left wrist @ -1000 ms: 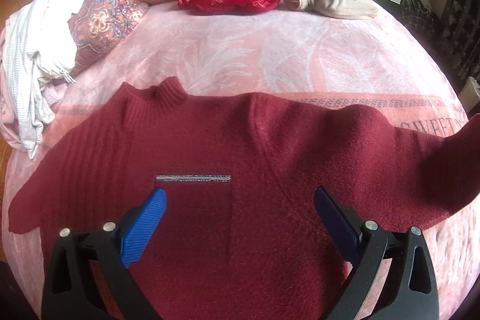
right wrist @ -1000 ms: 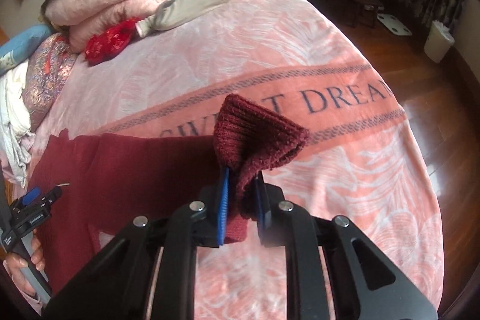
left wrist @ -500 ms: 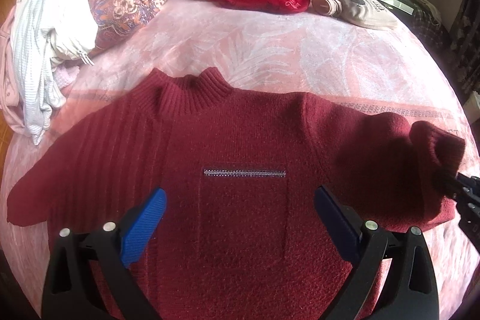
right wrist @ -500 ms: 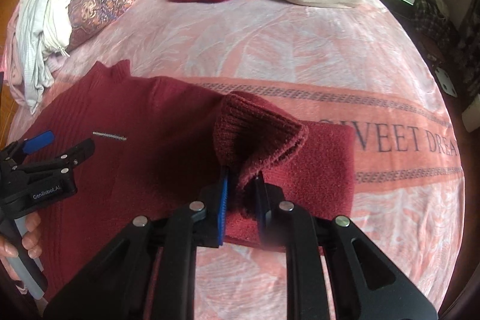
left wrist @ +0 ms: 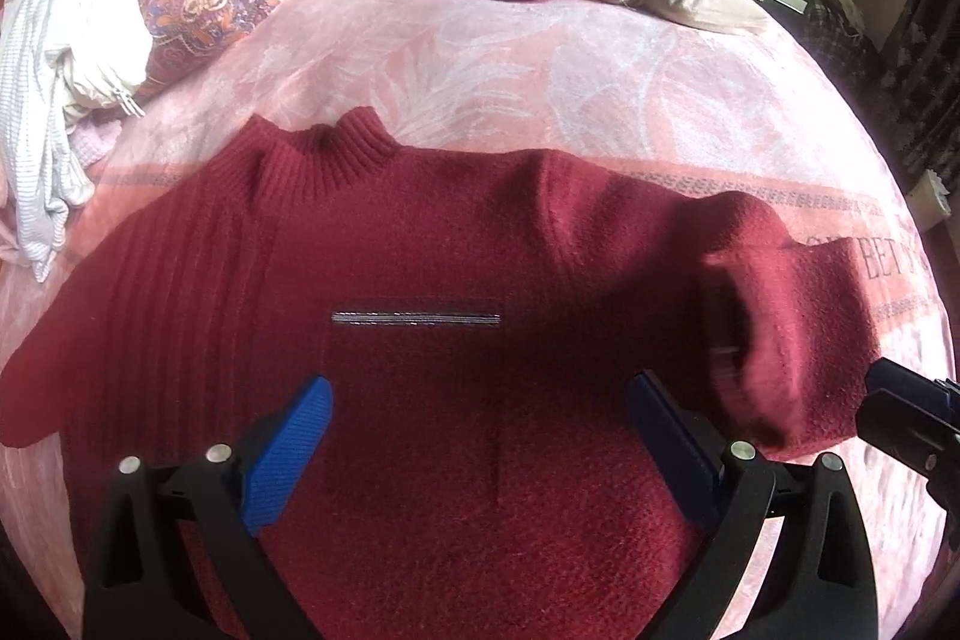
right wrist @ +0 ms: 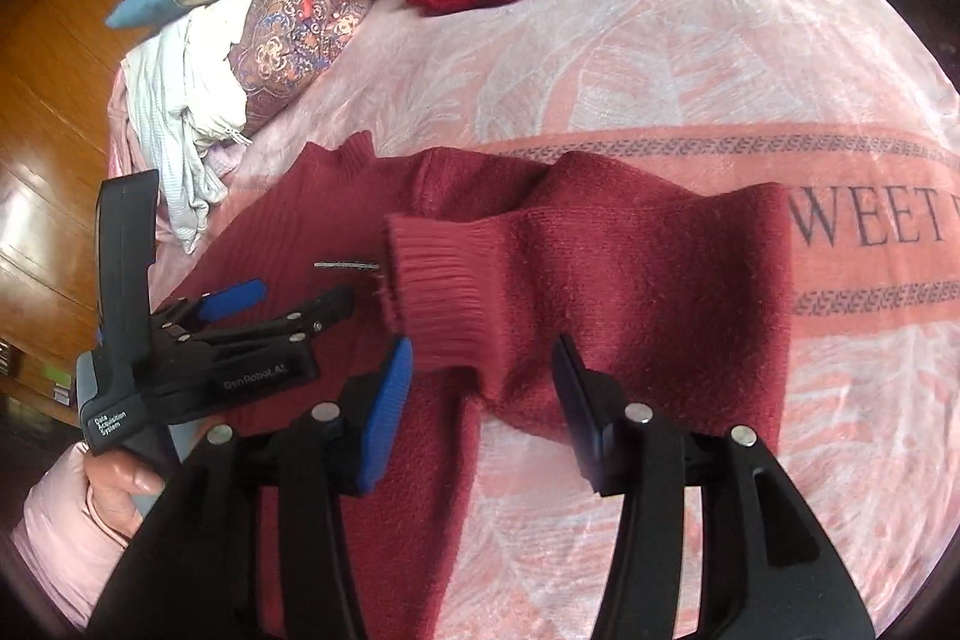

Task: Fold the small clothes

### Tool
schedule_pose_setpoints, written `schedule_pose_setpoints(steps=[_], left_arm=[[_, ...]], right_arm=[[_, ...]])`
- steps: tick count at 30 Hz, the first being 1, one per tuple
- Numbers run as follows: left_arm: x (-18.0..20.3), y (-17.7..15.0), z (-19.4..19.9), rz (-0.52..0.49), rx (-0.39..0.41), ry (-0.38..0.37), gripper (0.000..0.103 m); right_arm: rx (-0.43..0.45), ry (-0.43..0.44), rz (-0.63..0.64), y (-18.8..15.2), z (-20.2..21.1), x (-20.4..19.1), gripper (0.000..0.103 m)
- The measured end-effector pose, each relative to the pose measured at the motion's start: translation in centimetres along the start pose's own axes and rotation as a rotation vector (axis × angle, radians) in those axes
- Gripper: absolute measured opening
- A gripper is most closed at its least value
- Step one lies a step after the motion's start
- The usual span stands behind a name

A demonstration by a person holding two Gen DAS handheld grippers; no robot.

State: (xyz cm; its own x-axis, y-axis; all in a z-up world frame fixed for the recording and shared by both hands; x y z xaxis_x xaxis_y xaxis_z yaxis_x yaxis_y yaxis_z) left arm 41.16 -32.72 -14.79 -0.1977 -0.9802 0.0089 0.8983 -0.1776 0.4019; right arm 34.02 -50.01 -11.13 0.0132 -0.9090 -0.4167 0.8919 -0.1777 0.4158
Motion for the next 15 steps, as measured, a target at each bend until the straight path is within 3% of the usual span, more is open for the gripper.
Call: schedule_pose_setpoints(steps=[4, 9, 15], left_arm=[[2.4, -0.6, -0.4, 0.009, -0.032, -0.067, 0.099], [3.4, -1.6, -1.9, -0.011, -0.085, -0.008, 0.099], [5.3, -2.5, -3.5, 0.017, -0.141, -0.047, 0.099]], right_arm=[[0.008, -0.032, -0.049, -1.1, 0.5, 2.8, 0.05], [0.013, -0.03, -0.069, -2.7, 0.3, 4.9, 0.05], [0.016, -0.033, -0.068, -4.1, 0.0, 5.8, 0.05]])
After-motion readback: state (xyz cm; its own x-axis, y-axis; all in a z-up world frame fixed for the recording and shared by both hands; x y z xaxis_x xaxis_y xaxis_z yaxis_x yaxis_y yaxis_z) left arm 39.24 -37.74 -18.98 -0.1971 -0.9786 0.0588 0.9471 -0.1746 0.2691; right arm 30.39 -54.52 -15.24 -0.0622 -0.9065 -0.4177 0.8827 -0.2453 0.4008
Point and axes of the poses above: each gripper's, at about its wrist camera, not at the fingertips, and z roughly against the way its jaws point, x to its right, y to its top, the point moved 8 cm from there along -z, roughly the way its jaws point, and after that the axes turned 2 degrees about z, right-handed, at the moved point
